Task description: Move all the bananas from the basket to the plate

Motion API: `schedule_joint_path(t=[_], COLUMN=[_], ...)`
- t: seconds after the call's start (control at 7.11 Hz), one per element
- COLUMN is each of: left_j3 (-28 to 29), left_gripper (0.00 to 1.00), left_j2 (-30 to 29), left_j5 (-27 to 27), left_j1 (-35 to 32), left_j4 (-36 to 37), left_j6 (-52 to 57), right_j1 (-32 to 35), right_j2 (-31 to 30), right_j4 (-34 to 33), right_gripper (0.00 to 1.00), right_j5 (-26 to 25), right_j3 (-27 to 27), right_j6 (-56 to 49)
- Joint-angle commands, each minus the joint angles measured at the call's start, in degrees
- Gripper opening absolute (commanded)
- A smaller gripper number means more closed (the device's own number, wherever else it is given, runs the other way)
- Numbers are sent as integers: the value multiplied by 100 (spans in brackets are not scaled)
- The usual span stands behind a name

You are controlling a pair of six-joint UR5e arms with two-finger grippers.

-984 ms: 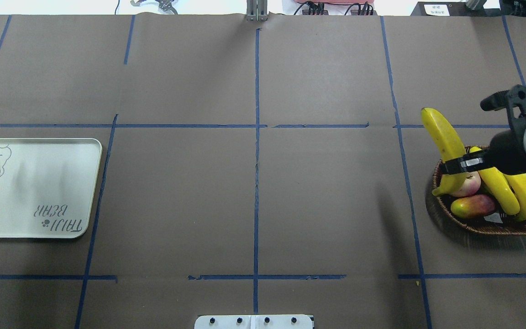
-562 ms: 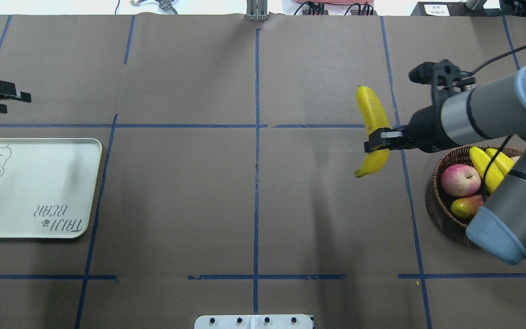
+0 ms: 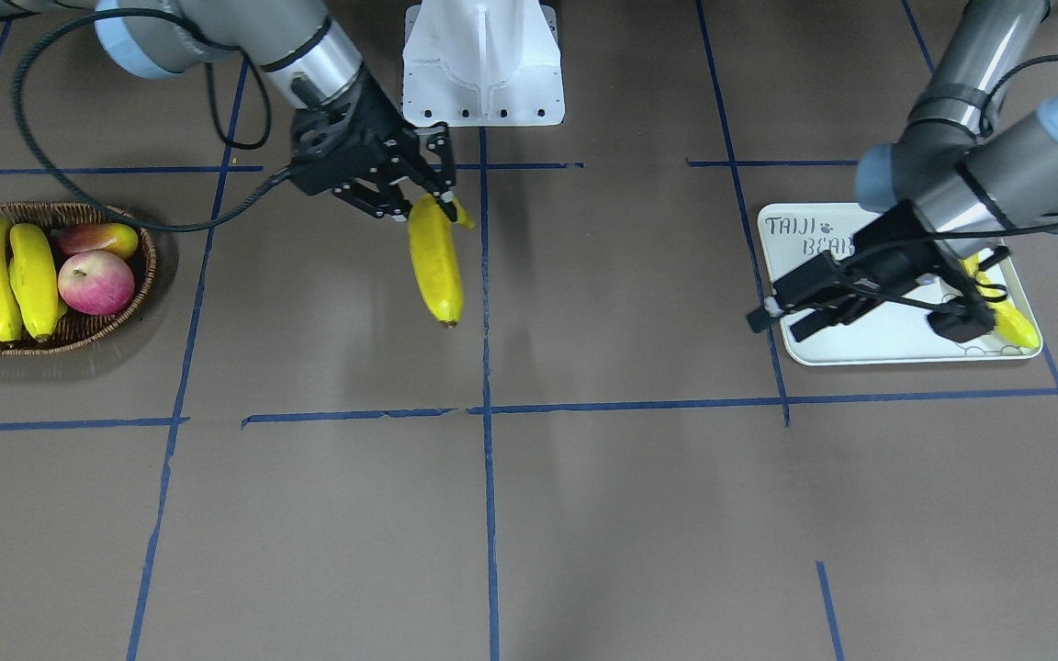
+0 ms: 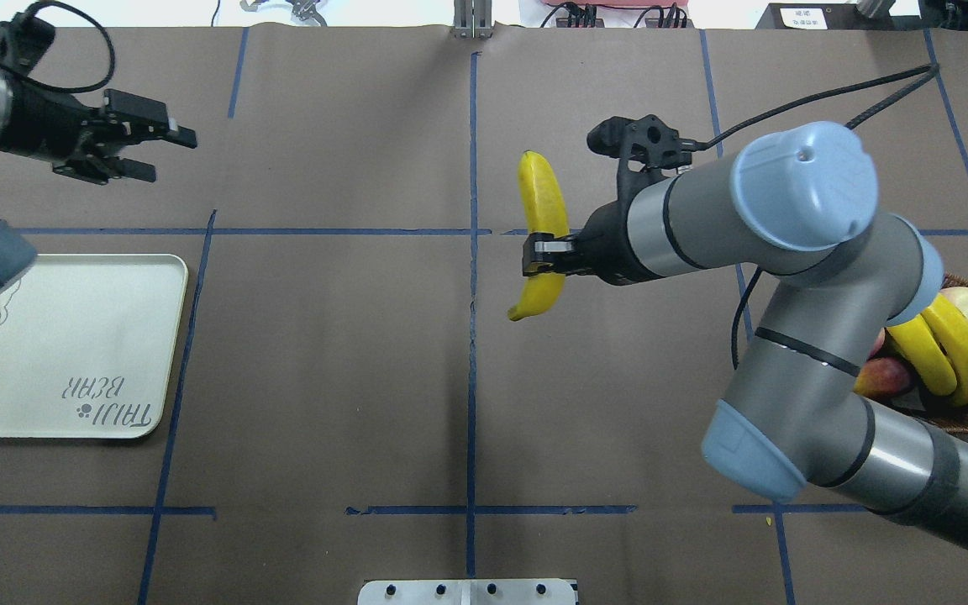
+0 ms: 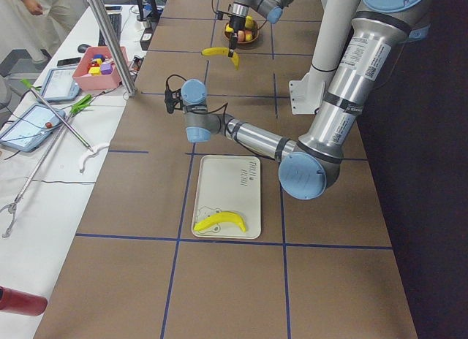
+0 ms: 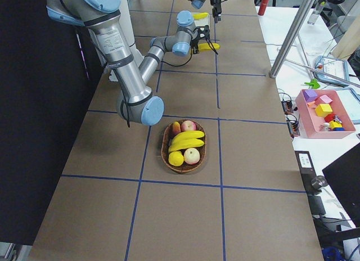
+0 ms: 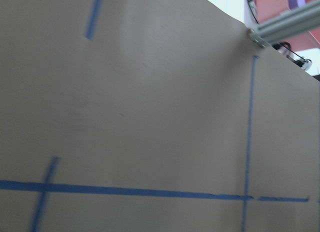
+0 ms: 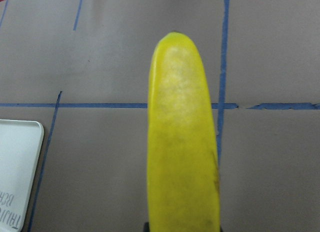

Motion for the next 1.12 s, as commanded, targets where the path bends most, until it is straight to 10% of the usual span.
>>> schedule_joint_path(t=[0.0,0.7,0.84,0.98], left_j3=[-4,-48,-48,-48], left_gripper=[100,100,87,51], left_j2=[-545,-1136,-1136,-1118], left_j5=[58,875,884,884], left_j1=[270,1237,1238,1229], left_j4=[25,77,86,86], left_j6=[-864,-911,-911,-1094], right_j1=[-219,-431,-431,-431], right_j2=[552,1117,1117,1108], right_j4=[473,519,528,528], right_gripper=[2,3,3,3], right_j5=[-305,-579,-579,-570], right_j3=[-697,-1131,-1131,-1131], right_j6=[196,214,214,205])
